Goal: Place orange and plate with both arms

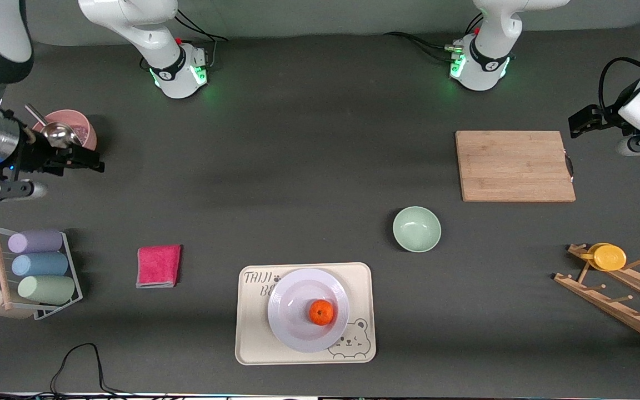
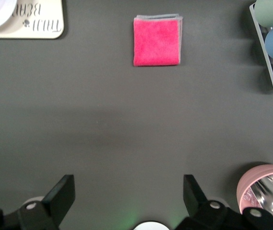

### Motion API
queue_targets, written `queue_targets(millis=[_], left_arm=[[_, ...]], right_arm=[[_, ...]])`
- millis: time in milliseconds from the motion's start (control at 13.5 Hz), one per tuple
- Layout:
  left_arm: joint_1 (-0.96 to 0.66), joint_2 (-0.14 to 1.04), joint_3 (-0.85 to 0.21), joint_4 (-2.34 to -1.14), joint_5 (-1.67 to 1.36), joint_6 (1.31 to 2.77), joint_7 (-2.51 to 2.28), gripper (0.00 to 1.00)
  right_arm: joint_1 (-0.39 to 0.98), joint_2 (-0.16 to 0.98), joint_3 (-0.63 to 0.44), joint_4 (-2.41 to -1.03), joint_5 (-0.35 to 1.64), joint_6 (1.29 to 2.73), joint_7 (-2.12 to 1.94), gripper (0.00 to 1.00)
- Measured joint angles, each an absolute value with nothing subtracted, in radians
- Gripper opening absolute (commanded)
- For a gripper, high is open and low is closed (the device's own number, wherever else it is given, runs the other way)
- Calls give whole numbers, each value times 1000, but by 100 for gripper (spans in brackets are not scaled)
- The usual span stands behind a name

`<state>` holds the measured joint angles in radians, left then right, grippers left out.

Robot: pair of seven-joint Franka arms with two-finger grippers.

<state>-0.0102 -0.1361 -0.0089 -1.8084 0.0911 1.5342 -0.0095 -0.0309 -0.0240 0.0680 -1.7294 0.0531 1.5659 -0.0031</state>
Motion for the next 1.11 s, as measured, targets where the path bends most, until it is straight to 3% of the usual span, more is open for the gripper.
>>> queue_targets(millis=[297,816,1113], left_arm=[[-10,-137,-10,-1776,91,1535,-9,100],[-10,-127,-9,-1763,91,1527,-11,100],[-10,-113,-9,-1742,91,1499,-49,100]], right_arm=[[-37,-119,100,-1809,25,1587,-3,100],[-41,-108,94,-1819,-2,1673,-3,100],[-49,-38,91,-1777,-3,1695,-2,100]])
